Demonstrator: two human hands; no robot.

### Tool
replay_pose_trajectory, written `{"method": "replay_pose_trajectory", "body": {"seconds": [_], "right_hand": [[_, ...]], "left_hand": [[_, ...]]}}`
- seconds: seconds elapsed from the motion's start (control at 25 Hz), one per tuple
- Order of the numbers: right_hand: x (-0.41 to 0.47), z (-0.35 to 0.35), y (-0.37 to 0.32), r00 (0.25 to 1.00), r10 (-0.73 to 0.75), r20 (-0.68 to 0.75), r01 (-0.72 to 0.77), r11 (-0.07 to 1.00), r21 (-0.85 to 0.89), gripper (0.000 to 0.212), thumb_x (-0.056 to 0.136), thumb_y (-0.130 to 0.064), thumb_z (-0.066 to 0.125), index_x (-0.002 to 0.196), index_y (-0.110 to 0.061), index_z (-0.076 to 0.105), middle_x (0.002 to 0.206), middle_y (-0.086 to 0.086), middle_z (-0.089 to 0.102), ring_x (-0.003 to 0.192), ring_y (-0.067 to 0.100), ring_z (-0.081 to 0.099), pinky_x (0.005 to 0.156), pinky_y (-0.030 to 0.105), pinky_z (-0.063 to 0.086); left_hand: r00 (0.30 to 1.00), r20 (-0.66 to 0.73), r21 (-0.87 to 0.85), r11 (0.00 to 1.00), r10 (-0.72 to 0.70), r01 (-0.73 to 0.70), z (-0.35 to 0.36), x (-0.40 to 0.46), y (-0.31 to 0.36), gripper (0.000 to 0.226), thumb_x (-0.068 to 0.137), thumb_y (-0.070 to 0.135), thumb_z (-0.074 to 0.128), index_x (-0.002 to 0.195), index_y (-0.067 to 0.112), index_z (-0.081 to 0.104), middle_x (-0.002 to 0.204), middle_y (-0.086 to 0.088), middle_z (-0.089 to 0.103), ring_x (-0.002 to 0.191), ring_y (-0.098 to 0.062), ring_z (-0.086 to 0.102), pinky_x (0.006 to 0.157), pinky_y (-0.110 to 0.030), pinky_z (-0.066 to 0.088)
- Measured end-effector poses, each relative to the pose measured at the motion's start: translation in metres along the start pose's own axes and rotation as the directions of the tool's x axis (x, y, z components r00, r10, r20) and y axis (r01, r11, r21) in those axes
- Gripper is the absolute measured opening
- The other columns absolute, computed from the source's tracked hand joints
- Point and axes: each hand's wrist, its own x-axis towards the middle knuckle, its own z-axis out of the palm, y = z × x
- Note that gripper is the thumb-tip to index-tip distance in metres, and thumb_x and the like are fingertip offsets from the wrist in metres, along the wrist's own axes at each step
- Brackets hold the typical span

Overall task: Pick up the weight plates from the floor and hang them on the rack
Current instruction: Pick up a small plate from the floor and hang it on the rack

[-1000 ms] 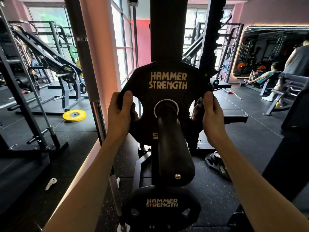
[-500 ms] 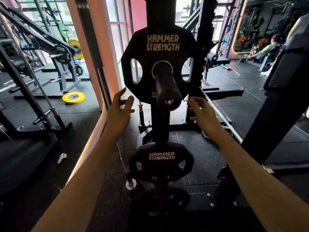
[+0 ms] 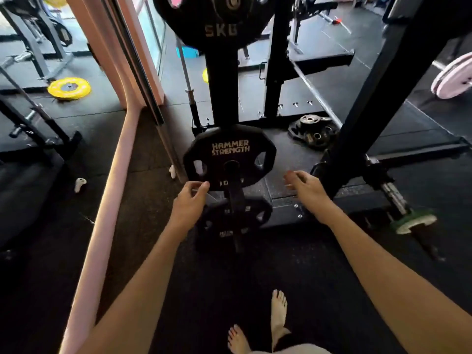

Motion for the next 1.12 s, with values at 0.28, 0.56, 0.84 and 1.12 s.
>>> {"method": "replay_pose_trajectory", "body": {"seconds": [0.28,0.56,0.84,1.12], "right_hand": [[-0.109,-0.009,0.153,0.871,0.489,0.051,-0.491,0.871,0.032,0.035,0.100,-0.042,0.051,0.110,-0.010,0.062,0.101,0.007,0.065,0.089,0.020,0.059,0.073,0.035,0.050],[-0.266,-0.063,0.298,0.607,0.790,0.090,-0.787,0.613,-0.069,0.027,0.100,-0.038,0.052,0.107,-0.014,0.059,0.102,0.006,0.064,0.087,0.020,0.060,0.072,0.035,0.050],[-0.415,-0.188,0.391,0.533,0.846,-0.025,-0.815,0.522,0.251,0.024,0.100,-0.036,0.053,0.109,-0.015,0.059,0.099,0.006,0.066,0.087,0.020,0.064,0.071,0.034,0.055],[-0.532,-0.282,0.446,0.402,0.905,-0.140,-0.715,0.406,0.569,0.027,0.100,-0.035,0.053,0.113,-0.013,0.058,0.099,0.007,0.065,0.081,0.019,0.063,0.063,0.029,0.052]], "left_hand": [[0.876,0.287,0.317,0.901,-0.389,0.296,0.080,-0.100,-0.104,0.039,0.094,0.055,0.051,0.116,0.023,0.058,0.109,-0.002,0.065,0.099,-0.022,0.063,0.089,-0.040,0.052],[0.642,0.529,0.701,0.712,-0.555,0.038,0.162,-0.210,-0.134,0.039,0.099,0.042,0.050,0.126,0.015,0.052,0.106,-0.001,0.060,0.098,-0.019,0.059,0.085,-0.033,0.050],[0.558,0.600,0.785,0.555,-0.573,-0.274,0.292,-0.309,-0.121,0.036,0.100,0.038,0.051,0.125,0.013,0.055,0.105,-0.004,0.062,0.090,-0.020,0.059,0.073,-0.031,0.048],[0.403,0.810,0.576,0.445,-0.426,-0.686,0.460,-0.396,-0.048,0.029,0.097,0.040,0.053,0.115,0.019,0.061,0.117,-0.003,0.062,0.104,-0.018,0.055,0.088,-0.029,0.041]]}}
